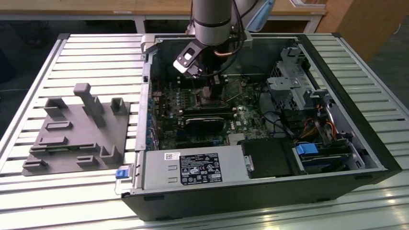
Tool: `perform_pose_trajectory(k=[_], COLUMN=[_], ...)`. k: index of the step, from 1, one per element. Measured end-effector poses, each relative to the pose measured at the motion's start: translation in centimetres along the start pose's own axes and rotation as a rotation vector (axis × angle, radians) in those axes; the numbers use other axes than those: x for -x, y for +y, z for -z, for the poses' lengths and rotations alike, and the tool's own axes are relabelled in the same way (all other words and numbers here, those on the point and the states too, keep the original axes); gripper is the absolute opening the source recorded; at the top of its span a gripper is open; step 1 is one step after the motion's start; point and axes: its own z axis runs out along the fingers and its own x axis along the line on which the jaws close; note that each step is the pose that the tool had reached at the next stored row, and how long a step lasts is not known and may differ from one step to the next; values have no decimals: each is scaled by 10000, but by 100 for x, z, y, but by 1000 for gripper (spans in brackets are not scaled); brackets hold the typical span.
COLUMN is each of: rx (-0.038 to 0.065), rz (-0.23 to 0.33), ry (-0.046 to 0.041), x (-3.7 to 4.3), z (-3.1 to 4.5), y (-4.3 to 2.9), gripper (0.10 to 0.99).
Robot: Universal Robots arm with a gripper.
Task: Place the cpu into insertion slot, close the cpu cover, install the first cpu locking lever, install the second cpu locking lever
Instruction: 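Place the cpu into insertion slot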
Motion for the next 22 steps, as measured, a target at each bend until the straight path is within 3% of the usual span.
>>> perform_pose_trajectory(k=[22], rx=[2], rz=[-277], ry=[-23], x=[-20], z=[-172], y=[-25], gripper=[537])
